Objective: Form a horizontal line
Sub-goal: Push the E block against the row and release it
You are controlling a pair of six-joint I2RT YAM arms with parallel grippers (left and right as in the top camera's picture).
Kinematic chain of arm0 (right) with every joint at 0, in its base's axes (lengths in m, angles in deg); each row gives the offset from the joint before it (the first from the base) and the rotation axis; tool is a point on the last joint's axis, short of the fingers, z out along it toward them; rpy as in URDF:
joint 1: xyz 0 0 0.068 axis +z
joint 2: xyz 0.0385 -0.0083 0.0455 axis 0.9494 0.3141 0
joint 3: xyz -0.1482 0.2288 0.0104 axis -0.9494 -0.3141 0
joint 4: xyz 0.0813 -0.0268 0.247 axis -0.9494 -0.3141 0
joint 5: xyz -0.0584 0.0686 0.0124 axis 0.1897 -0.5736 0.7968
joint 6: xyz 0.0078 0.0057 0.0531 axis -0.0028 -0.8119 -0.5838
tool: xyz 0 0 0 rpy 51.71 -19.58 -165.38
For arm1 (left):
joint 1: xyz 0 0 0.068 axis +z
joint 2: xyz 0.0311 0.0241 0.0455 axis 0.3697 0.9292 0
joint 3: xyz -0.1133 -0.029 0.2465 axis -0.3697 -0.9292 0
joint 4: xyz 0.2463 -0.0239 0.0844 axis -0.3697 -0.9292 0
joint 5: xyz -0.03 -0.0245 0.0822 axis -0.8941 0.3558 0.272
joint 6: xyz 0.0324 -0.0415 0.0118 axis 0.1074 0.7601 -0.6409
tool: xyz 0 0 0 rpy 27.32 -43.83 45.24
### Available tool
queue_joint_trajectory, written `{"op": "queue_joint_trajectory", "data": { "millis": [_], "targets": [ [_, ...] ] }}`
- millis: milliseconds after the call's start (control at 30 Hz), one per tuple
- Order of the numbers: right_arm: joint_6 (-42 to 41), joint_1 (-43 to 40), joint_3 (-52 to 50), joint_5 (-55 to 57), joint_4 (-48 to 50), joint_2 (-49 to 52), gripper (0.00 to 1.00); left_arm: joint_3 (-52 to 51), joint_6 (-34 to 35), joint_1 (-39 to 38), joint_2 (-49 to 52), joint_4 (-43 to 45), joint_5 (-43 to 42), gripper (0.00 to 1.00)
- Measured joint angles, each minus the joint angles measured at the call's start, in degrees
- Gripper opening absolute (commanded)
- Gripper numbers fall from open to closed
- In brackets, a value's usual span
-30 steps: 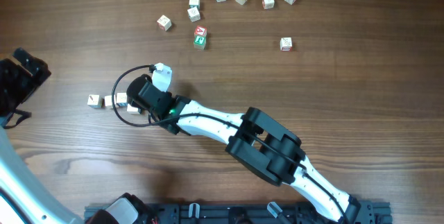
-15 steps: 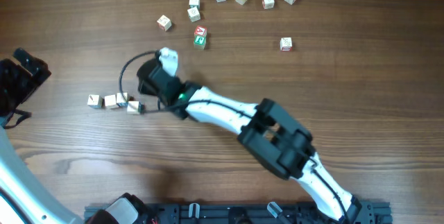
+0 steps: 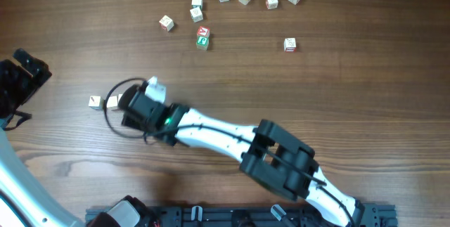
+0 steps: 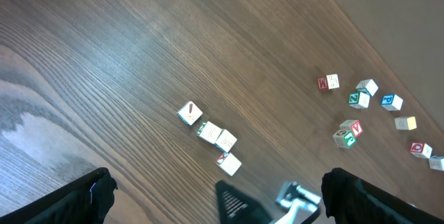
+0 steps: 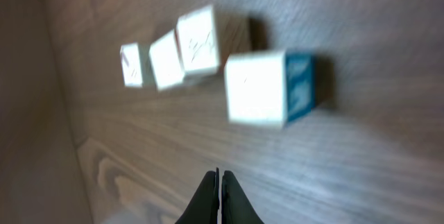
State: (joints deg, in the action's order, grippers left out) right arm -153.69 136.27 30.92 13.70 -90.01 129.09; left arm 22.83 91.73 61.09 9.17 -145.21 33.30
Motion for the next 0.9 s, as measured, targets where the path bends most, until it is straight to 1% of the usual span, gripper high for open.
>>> {"op": "queue_joint_trajectory", "data": {
  "millis": [133, 333, 633, 900],
  "targets": [
    [-1.8, 1.6, 0.0, 1.4, 0.2, 0.0, 0.05, 0.0, 0.0, 0.0, 0.0, 0.0, 0.0, 1.0],
    [-3.3, 1.5, 0.0, 3.5, -0.1, 0.2, 0.05, 0.0, 0.0, 0.0, 0.0, 0.0, 0.0, 1.0],
    [-8.7, 1.4, 0.0, 4.4, 1.1, 4.4, 0.05, 0.0, 0.0, 0.0, 0.0, 0.0, 0.0, 1.0],
    [-11.9, 1.1, 0.0, 5.4, 2.0, 4.6, 0.05, 0.0, 0.0, 0.0, 0.0, 0.0, 0.0, 1.0]
  ]
}}
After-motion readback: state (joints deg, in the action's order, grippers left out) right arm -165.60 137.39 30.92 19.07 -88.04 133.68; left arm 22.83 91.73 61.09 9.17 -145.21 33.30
